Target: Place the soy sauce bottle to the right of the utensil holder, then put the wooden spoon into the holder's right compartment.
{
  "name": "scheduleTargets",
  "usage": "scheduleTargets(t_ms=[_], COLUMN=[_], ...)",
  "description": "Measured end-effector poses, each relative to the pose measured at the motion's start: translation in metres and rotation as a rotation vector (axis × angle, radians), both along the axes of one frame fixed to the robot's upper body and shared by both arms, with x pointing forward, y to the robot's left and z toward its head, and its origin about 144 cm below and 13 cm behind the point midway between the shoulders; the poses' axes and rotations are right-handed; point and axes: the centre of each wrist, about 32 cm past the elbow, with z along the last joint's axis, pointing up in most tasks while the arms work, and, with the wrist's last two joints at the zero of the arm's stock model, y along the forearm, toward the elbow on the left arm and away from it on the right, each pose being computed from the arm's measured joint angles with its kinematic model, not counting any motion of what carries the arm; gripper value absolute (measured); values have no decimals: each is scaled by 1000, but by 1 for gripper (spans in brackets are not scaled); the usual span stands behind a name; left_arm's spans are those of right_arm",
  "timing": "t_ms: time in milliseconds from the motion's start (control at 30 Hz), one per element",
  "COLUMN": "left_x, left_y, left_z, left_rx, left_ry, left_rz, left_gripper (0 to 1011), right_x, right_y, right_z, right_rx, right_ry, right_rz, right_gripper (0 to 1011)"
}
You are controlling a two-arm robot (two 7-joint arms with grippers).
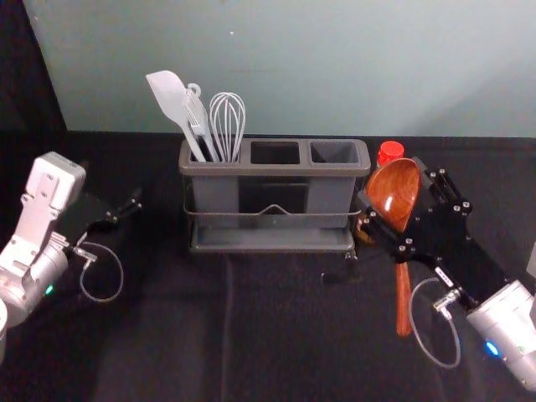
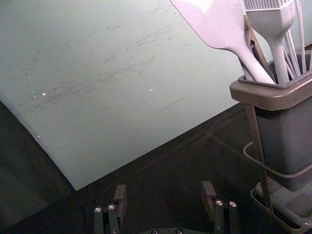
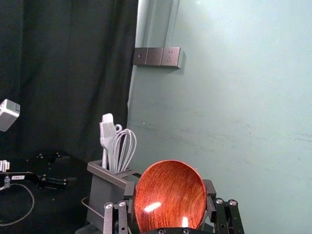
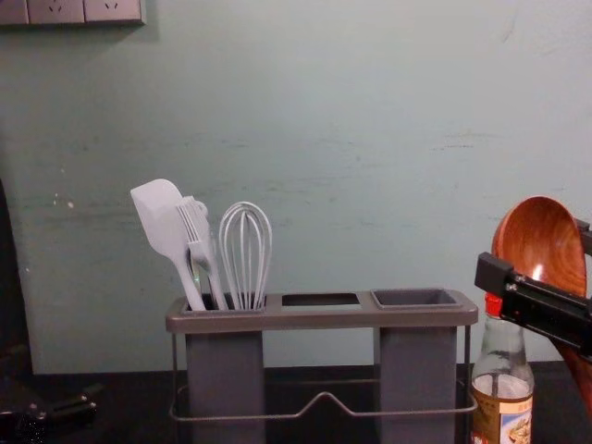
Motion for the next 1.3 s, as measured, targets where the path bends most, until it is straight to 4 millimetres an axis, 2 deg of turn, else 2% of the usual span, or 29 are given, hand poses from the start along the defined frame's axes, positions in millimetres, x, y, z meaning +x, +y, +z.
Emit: scheduleTargets(t_ms=[267,400,667,800,833,1300], left_x=[0,0,0,0,0,0], left_y=[0,0,0,0,0,0], left_z=[0,0,0,0,0,0], left_rx=[0,0,0,0,0,0], left_ry=[0,0,0,0,0,0], left_rz=[0,0,0,0,0,0], left_gripper=[1005,1005,1005,1005,1005,1005], right_x=[0,6,35,60,60,121], right_y=[-3,-5,0,10,10,33], right_z=[0,0,5,12,12,39], right_rx=[5,1,-12,-12,-12,7], right_ry=[1,-10,-84,-156,-156,-375], right_rz=[3,23,78,114,114,122], right_gripper=[842,841,841,842,842,842])
